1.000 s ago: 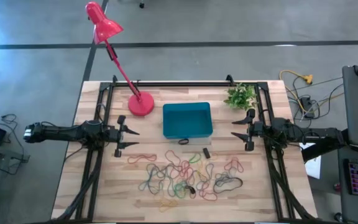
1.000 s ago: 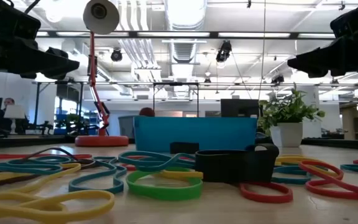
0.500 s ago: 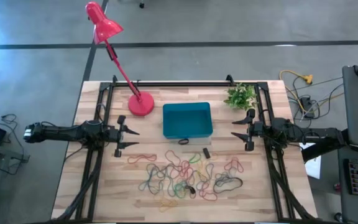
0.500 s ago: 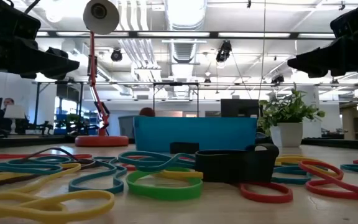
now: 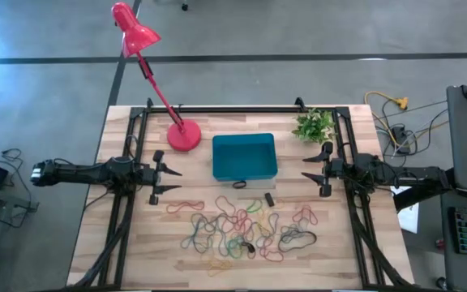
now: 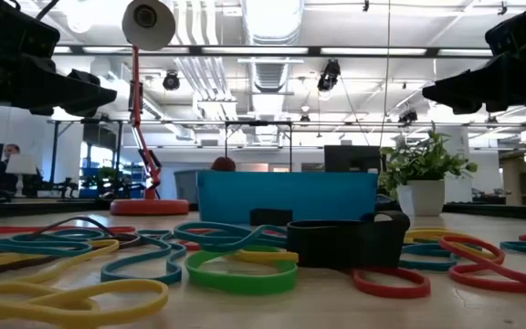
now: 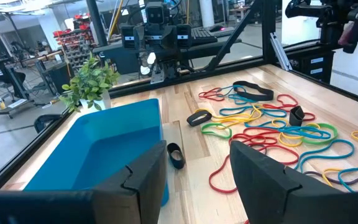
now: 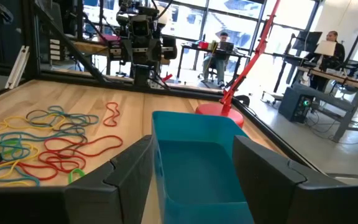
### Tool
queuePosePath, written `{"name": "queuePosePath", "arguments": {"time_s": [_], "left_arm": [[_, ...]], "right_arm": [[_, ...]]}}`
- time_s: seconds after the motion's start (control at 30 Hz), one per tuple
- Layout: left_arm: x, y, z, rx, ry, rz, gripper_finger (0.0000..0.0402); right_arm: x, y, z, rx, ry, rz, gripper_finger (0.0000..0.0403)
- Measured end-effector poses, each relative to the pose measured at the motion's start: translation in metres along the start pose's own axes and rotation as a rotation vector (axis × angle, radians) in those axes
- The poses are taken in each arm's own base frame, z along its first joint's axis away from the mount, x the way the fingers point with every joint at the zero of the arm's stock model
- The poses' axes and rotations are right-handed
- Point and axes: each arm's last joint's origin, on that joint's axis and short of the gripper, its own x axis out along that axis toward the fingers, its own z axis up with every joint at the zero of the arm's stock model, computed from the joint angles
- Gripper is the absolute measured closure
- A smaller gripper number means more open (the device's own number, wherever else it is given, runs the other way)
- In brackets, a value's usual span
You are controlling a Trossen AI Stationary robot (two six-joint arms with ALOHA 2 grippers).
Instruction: Pick and place rubber bands into bin
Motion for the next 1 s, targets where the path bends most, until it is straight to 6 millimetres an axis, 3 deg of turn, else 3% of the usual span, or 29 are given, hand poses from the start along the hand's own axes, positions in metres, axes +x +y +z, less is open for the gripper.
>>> {"name": "queuePosePath", "arguments": {"time_s": [0.3,0.37,0.53,0.7,1.0], "left_arm": [[0.0,0.0,0.0,0.0,0.0,0.0,0.024],[0.0,0.0,0.0,0.0,0.0,0.0,0.024],[0.0,0.0,0.0,0.0,0.0,0.0,0.024],[0.0,0.0,0.0,0.002,0.0,0.001,0.024],[-0.002,0.005,0.021,-0.057,-0.212,0.077,0.024]], "right_arm": [[0.0,0.0,0.003,0.016,-0.031,-0.003,0.0197],[0.0,-0.001,0.008,0.129,-0.085,-0.004,0.0197],[-0.002,-0.003,0.02,0.599,-0.212,0.027,0.0197],[-0.005,-0.01,0.029,0.838,-0.364,-0.095,0.0197],[-0.006,-0.012,0.029,0.88,-0.393,-0.168,0.0197]]}}
